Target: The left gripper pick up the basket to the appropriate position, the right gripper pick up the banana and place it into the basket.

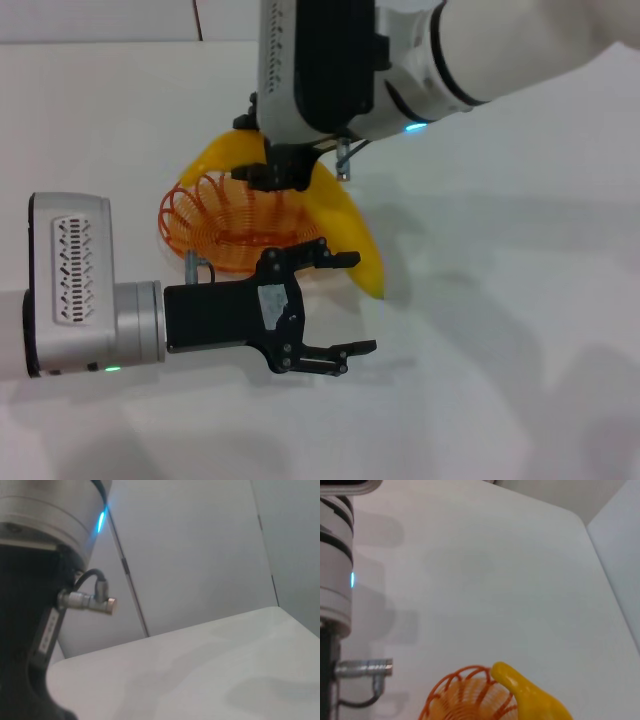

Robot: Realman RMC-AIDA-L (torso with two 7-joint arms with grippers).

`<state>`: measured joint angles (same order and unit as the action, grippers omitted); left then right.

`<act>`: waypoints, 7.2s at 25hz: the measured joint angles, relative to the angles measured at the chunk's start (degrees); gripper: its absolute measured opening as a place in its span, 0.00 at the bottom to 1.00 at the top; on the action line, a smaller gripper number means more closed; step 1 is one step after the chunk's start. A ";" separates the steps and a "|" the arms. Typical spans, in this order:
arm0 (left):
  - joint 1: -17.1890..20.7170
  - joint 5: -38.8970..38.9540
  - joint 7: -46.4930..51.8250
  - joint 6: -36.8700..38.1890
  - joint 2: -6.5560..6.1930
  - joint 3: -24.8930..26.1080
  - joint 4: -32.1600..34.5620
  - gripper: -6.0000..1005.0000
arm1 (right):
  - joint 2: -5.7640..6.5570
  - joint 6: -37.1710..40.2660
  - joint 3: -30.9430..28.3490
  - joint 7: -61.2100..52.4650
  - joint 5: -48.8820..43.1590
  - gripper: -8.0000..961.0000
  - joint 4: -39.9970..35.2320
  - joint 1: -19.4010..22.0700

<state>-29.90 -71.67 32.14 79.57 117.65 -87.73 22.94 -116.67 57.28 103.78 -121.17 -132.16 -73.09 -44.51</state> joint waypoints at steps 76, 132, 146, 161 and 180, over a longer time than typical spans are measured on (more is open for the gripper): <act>5.92 17.25 -7.89 3.13 -0.21 -0.07 0.48 0.89 | 0.30 -14.56 -20.68 33.96 43.55 0.92 -6.49 28.77; 14.20 -31.83 34.14 22.48 -2.77 49.21 31.73 0.89 | 0.74 30.42 -41.65 32.50 13.99 0.91 7.69 19.84; 14.20 -32.44 34.50 22.42 -2.70 49.57 31.95 0.89 | 0.89 30.44 -41.73 32.48 13.34 0.91 7.70 19.64; 13.81 -33.41 35.03 22.30 -2.69 49.59 32.32 0.89 | 0.85 30.03 -41.64 31.79 12.45 0.91 7.71 18.90; 10.84 -41.33 42.10 22.11 -2.14 49.71 37.13 0.89 | 0.74 29.82 -41.64 31.83 12.52 0.91 8.23 18.74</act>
<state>-19.06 -112.99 74.24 101.68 115.52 -38.03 60.07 -115.93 87.09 62.14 -89.34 -119.64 -64.86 -25.77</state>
